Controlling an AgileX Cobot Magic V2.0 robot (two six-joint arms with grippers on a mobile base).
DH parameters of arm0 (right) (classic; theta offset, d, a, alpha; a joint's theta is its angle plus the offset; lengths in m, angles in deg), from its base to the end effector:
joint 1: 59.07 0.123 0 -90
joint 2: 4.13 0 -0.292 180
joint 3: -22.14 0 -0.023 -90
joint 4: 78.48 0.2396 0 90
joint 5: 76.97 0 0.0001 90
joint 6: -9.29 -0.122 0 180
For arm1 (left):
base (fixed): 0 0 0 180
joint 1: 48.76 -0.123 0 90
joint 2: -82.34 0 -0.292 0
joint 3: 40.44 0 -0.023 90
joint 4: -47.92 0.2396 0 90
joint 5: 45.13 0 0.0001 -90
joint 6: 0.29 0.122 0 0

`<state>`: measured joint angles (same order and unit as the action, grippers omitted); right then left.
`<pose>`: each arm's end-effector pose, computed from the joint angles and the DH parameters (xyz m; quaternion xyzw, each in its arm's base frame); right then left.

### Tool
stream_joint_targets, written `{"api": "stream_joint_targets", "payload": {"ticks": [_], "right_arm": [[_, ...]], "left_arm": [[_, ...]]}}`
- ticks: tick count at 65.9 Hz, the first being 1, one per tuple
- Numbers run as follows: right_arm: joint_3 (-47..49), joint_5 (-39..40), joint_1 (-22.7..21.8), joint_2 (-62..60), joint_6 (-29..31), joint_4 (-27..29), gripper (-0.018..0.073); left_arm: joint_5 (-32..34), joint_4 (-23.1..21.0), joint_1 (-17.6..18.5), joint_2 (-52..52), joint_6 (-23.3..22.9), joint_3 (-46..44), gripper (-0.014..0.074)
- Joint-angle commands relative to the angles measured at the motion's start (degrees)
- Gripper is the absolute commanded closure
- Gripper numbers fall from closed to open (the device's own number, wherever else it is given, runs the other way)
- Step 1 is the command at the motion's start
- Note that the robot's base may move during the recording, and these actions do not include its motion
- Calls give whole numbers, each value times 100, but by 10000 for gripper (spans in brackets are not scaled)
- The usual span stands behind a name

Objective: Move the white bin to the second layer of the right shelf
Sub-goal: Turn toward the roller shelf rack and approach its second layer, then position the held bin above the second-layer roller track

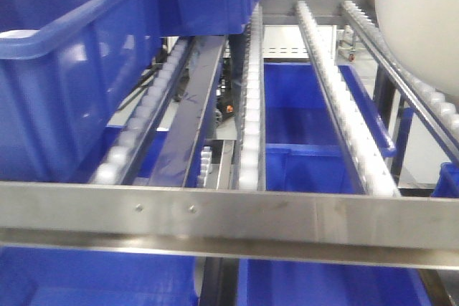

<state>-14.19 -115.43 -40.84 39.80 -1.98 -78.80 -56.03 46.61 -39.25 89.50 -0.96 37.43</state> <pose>0.1226 0.0399 0.3301 -0.0532 0.8587 0.1272 0.4935 0.0673 -0.0118 0.1904 0.0504 0.7410 -0.0685 0.6661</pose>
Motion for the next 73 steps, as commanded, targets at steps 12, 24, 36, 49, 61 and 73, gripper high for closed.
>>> {"api": "stream_joint_targets", "payload": {"ticks": [12,24,36,49,61,73], "right_arm": [[179,495,-27,0,27,-17,507],[179,495,-27,0,27,-17,507],[179,495,-27,0,27,-17,507],[179,495,-27,0,27,-17,507],[179,495,-27,0,27,-17,507],[179,495,-27,0,27,-17,507]], "left_arm": [[518,-7,38,-83,-56,156,512],[518,-7,38,-83,-56,156,512],[518,-7,38,-83,-56,156,512],[518,-7,38,-83,-56,156,512],[518,-7,38,-83,-56,156,512],[518,-7,38,-83,-56,156,512]]}}
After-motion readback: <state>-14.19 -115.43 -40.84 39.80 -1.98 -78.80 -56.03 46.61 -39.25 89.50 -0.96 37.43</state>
